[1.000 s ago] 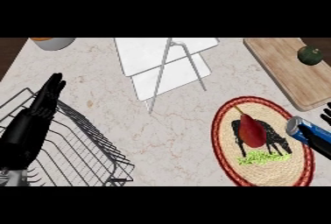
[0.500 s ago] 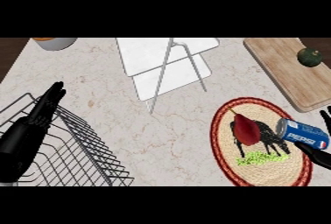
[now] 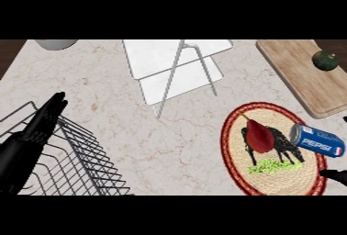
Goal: Pick the pear from the placemat and place it in the tiered shelf
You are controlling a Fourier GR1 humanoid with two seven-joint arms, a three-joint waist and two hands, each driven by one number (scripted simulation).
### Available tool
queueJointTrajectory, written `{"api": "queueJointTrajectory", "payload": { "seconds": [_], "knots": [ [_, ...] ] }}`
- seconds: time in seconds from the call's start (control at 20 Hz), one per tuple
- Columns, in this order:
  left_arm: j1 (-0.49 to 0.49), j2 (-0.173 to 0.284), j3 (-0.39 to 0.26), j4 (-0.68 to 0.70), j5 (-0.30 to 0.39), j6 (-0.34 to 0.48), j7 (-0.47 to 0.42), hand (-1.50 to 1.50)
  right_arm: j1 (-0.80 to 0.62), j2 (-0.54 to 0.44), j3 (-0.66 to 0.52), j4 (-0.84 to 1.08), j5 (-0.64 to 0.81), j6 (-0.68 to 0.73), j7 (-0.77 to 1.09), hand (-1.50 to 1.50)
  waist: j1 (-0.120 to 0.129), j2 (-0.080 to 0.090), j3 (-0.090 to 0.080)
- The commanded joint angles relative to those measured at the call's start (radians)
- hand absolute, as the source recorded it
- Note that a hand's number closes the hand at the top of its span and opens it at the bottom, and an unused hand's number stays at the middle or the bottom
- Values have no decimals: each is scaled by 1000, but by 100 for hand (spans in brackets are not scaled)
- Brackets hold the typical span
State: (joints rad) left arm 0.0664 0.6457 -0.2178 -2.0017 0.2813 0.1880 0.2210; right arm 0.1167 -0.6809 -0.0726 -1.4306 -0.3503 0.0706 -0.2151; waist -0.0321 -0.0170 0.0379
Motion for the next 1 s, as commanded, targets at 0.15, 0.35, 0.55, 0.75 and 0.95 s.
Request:
{"api": "queueJointTrajectory", "payload": {
  "seconds": [0.15, 0.35, 0.55, 0.75, 0.95],
  "knots": [
    [83, -38, -75, 133, -1, 30, 26, 0, 27, -198, 41, -64, 244, -131, 219, -150, -8, 36, -52],
    [88, -41, -107, 148, -8, 52, 6, 0, -20, -175, 115, -161, 286, -168, 372, -150, 11, 36, -49],
    [77, -18, -115, 162, 19, 34, -27, 0, -75, -154, 190, -230, 307, -161, 511, -150, 27, 37, -49],
    [35, -1, -115, 174, 37, 57, -2, 0, -119, -127, 263, -270, 331, -163, 663, -150, 23, 42, -47],
    [43, 3, -140, 199, 34, 60, -37, 0, -145, -106, 309, -283, 360, -168, 764, -150, 20, 42, -46]
  ]
}}
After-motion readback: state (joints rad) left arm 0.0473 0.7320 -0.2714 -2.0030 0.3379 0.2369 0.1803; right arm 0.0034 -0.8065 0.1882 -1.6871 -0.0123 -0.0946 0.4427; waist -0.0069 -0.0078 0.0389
